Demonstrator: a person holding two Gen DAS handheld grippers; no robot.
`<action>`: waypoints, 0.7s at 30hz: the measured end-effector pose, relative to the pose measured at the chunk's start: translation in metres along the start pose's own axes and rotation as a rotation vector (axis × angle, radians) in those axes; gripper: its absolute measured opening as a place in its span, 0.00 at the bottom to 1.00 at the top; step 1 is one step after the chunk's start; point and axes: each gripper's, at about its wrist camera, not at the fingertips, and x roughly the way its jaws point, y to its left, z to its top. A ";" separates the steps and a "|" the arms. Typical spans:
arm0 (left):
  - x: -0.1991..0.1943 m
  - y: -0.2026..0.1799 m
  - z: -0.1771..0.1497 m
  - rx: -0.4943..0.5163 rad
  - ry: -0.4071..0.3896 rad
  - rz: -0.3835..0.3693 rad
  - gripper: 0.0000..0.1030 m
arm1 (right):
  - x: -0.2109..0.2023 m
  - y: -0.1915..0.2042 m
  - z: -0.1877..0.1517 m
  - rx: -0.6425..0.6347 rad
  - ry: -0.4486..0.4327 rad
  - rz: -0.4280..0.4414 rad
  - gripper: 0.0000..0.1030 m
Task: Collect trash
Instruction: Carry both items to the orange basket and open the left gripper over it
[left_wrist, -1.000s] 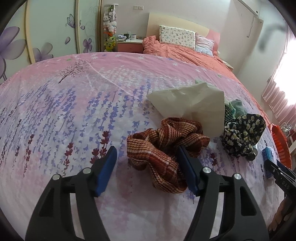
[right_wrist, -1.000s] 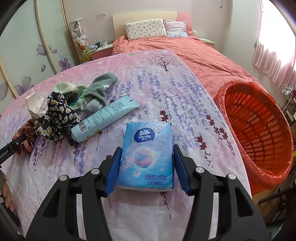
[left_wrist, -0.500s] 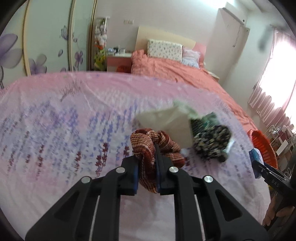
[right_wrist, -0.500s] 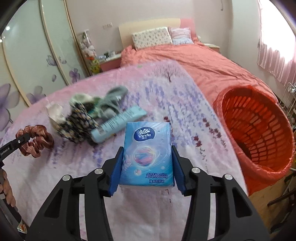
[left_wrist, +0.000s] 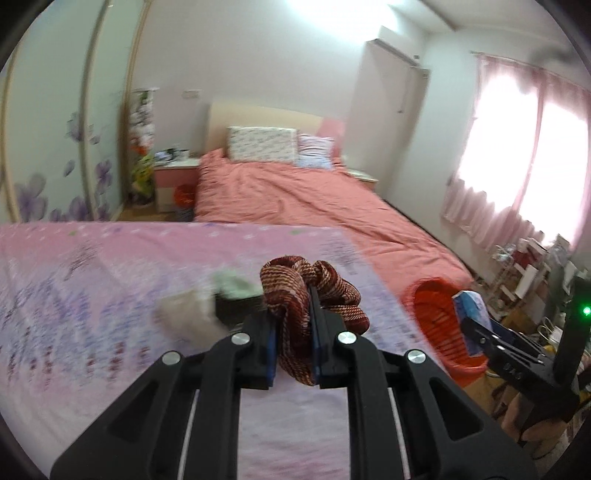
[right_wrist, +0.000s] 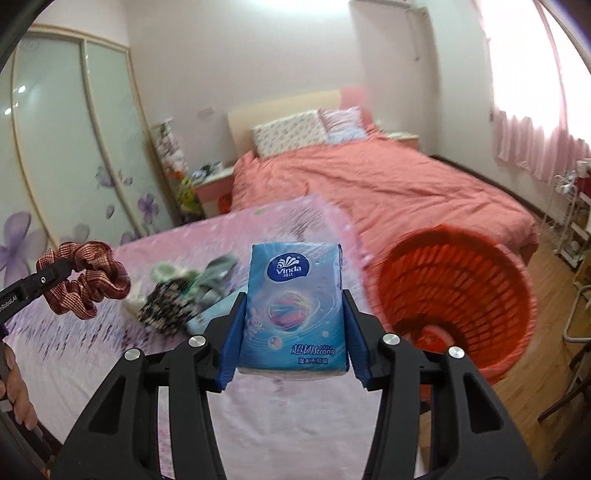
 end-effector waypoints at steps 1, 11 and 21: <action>0.005 -0.013 0.002 0.009 0.002 -0.025 0.14 | -0.002 -0.008 0.003 0.008 -0.014 -0.017 0.48; 0.069 -0.131 0.006 0.098 0.065 -0.245 0.15 | 0.000 -0.100 0.022 0.184 -0.057 -0.107 0.48; 0.153 -0.217 0.000 0.170 0.154 -0.336 0.28 | 0.035 -0.155 0.032 0.294 -0.052 -0.130 0.52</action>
